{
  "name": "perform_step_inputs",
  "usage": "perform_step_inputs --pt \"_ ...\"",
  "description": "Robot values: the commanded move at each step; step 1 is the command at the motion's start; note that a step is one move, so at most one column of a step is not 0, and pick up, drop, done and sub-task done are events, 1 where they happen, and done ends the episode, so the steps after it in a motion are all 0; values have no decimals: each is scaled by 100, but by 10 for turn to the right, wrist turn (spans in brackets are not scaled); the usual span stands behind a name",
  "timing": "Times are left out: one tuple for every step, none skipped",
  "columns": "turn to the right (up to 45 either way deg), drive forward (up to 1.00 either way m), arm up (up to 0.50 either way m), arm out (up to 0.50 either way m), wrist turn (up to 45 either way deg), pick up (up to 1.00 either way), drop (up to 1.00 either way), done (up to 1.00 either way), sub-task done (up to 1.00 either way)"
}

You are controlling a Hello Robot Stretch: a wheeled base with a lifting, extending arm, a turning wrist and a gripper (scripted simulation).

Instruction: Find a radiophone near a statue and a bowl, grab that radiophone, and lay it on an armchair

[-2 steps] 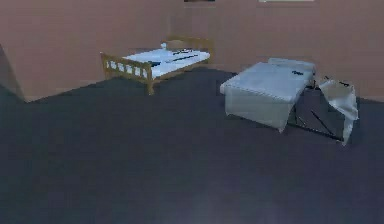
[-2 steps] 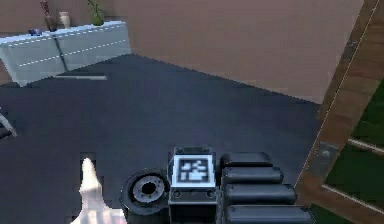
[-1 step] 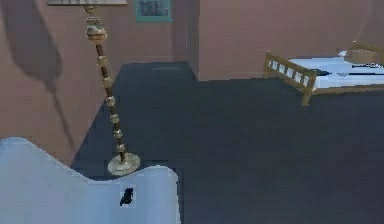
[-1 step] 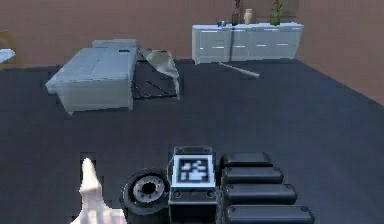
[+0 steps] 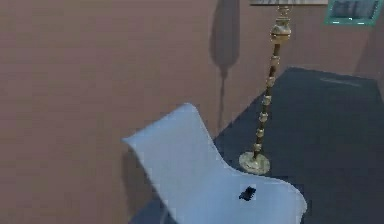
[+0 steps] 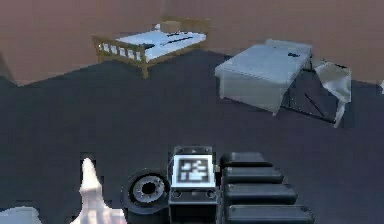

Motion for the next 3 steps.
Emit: perform_step_inputs --pt "-300 0 0 0 0 0 0 0 0" --pt "450 0 0 0 0 0 0 0 0" --pt "450 0 0 0 0 0 0 0 0"
